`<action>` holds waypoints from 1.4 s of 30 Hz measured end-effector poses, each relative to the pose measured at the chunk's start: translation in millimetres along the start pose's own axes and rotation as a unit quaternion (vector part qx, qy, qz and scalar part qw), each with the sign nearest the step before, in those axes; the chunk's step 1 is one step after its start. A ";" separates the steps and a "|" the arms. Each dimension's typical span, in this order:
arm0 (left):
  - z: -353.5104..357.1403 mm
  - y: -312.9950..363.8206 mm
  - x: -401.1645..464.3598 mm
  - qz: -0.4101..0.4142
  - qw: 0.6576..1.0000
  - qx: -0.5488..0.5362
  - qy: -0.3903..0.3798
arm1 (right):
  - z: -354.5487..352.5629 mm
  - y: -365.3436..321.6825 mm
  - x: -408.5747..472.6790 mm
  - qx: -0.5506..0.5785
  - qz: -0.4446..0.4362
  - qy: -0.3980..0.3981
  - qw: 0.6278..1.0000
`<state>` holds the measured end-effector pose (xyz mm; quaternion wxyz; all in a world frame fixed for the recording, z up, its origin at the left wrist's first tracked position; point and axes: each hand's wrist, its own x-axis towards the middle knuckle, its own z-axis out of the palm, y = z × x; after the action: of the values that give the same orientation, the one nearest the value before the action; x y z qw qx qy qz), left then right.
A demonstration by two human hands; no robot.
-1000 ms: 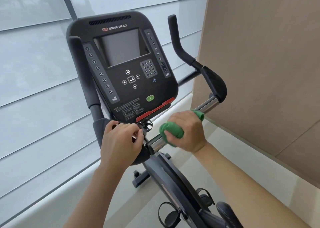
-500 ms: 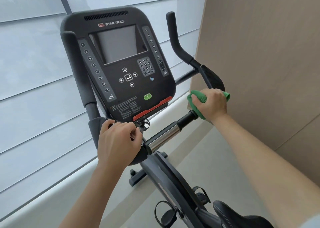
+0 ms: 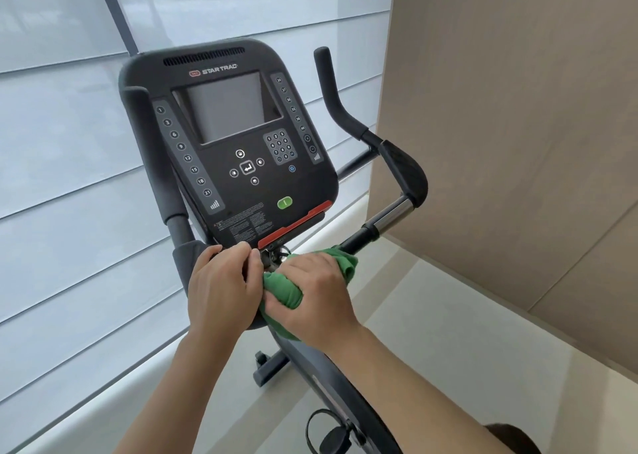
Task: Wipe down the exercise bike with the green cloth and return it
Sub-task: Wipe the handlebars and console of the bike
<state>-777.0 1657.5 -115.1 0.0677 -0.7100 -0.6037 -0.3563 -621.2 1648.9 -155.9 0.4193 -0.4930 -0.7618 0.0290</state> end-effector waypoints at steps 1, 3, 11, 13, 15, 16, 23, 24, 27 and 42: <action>-0.2 0.5 -0.2 0.003 1.000 -0.001 -0.002 | -1.4 4.6 -1.6 0.011 -0.017 0.000 1.000; -0.1 0.9 -0.4 0.010 1.000 -0.003 -0.006 | -6.5 21.9 2.0 0.016 -0.072 -0.008 0.997; 4.9 0.4 -0.4 0.016 0.999 0.025 -0.012 | -40.2 139.3 50.3 -0.064 -0.058 0.053 0.995; 7.1 0.4 1.1 0.021 0.999 0.033 -0.009 | -47.5 154.6 63.4 -0.086 -0.042 0.058 0.994; 8.6 -0.5 1.6 0.025 0.999 0.040 -0.003 | -59.2 174.3 74.8 -0.096 0.007 0.081 0.992; 9.2 -1.0 2.0 0.027 0.999 0.043 -0.001 | -66.8 185.7 80.5 -0.102 0.033 0.091 0.990; 5.8 1.0 2.5 0.019 0.999 0.038 0.006 | -78.5 195.3 92.2 -0.134 0.102 0.071 0.983; 4.9 2.0 2.0 0.017 0.999 0.037 0.012 | -75.9 184.4 89.4 -0.125 0.116 0.068 0.983; 3.5 1.5 1.8 0.018 0.999 0.022 0.018 | -66.2 144.8 76.8 -0.064 0.144 0.031 0.987; 3.1 -0.3 -0.4 0.029 0.999 0.016 0.020 | -87.7 25.5 95.6 0.083 0.032 -0.319 0.944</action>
<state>-776.0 1658.9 -117.7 0.1011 -0.7187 -0.5871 -0.3584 -559.6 1703.7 -52.5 0.1928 -0.4454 -0.8344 0.2612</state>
